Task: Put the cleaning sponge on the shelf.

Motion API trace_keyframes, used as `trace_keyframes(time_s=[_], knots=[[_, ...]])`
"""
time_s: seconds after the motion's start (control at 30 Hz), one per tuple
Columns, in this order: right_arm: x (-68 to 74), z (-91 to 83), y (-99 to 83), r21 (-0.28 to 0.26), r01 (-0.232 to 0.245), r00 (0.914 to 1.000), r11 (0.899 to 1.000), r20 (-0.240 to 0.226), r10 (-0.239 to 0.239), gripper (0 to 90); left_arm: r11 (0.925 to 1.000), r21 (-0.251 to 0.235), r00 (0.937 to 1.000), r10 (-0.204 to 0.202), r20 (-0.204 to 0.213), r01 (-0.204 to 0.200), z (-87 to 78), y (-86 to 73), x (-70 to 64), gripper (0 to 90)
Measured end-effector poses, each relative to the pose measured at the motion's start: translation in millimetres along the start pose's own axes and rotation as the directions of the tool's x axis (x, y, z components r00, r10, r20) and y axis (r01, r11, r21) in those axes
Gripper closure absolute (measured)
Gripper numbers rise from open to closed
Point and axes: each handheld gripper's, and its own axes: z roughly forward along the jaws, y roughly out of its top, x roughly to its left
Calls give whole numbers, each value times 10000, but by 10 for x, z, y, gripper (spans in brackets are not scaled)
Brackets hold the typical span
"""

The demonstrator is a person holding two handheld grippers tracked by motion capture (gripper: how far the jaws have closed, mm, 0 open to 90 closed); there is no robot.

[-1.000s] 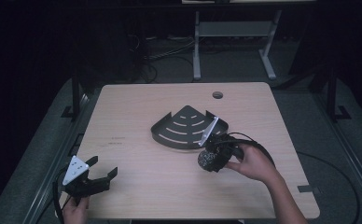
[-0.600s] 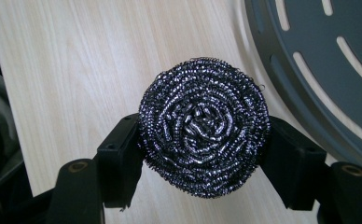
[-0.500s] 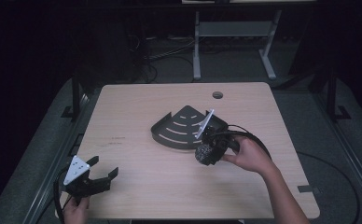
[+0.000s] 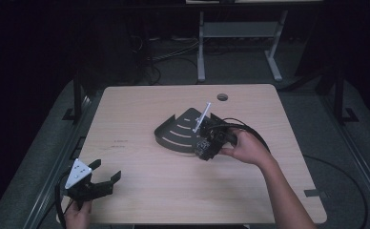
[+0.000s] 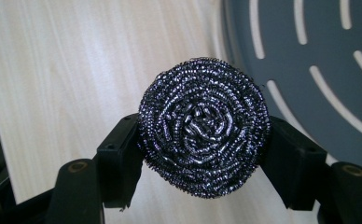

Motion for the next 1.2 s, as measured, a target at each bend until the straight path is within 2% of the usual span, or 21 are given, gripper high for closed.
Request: trace_keyframes(time_s=[0.07, 0.37, 0.47, 0.67, 0.73, 0.87, 1.2], knots=[[-33, -1, 24, -99, -24, 9999, 9999, -106, 23, 333, 10000, 3, 10000, 24, 0, -24, -1, 1, 0, 133], [-168, 1, 150, -27, -55, 10000, 10000, 53, 55, 333, 10000, 10, 10000, -22, 3, 22, 6, -1, -13, 133], [-214, -11, 179, -179, -110, 9999, 9998, -56, 109, 333, 10000, 29, 10000, -30, 15, 30, 6, -2, -10, 132], [-299, 10, 258, -146, -174, 9998, 9997, 4, 175, 333, 10000, 2, 10000, -16, -13, 16, 0, -5, -1, 133], [-341, 22, 273, -249, -255, 9996, 9994, -161, 251, 333, 10000, -3, 10000, -57, 5, 57, 0, -7, 4, 133], [-426, 75, 287, -39, -478, 9988, 9989, -57, 478, 333, 10000, -3, 10000, -58, -28, 58, -7, -5, 7, 133], [-647, 265, 337, 176, -959, 9952, 9952, -155, 962, 332, 9999, -44, 9999, -125, -14, 124, -19, -7, 22, 132]])
